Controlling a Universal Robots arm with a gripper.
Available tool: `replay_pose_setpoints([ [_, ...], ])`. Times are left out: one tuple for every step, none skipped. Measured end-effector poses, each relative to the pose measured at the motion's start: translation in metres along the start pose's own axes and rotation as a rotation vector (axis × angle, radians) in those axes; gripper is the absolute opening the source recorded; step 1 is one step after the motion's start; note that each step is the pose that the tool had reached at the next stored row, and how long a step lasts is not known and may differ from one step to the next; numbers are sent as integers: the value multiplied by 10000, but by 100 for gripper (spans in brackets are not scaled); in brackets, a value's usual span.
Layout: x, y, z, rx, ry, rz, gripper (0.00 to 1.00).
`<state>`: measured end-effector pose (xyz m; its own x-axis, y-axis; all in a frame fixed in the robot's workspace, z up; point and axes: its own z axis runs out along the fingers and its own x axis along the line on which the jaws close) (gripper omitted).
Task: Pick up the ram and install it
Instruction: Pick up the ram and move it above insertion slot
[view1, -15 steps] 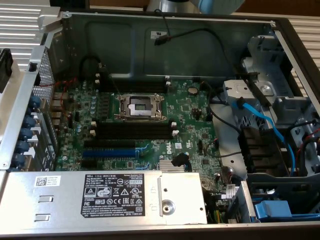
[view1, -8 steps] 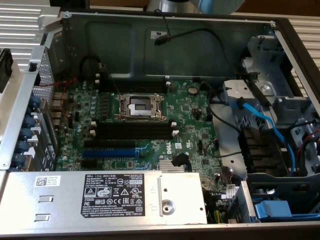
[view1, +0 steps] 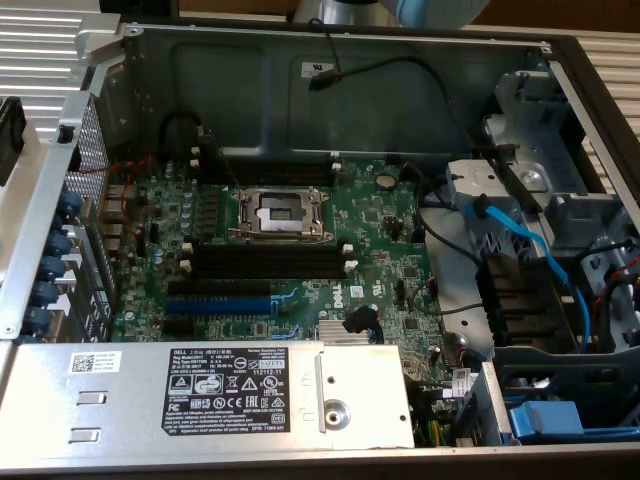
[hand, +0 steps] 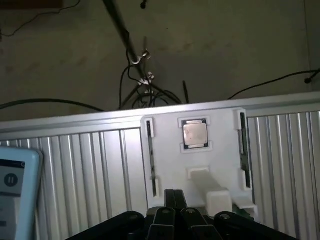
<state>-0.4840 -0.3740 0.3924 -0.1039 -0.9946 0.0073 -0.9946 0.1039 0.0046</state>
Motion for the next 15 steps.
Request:
replay_pose_setpoints([
  [0,0,0,1,1,-142,10],
  [0,0,0,2,2,-328,10],
  [0,0,1,4,2,-507,10],
  [0,1,3,5,3,-686,10],
  [0,1,3,6,4,-865,10],
  [0,1,5,8,4,-1045,10],
  [0,1,7,9,5,-1226,10],
  [0,1,9,11,6,-1414,10],
  [0,2,10,13,6,-1554,10],
  [0,3,10,13,7,-1666,10],
  [1,7,10,14,7,-1761,10],
  [1,9,11,15,8,-1845,10],
  [1,15,11,17,9,-1995,10],
  [2,19,13,19,8,-2065,10],
  [2,22,14,22,9,-2137,10],
])
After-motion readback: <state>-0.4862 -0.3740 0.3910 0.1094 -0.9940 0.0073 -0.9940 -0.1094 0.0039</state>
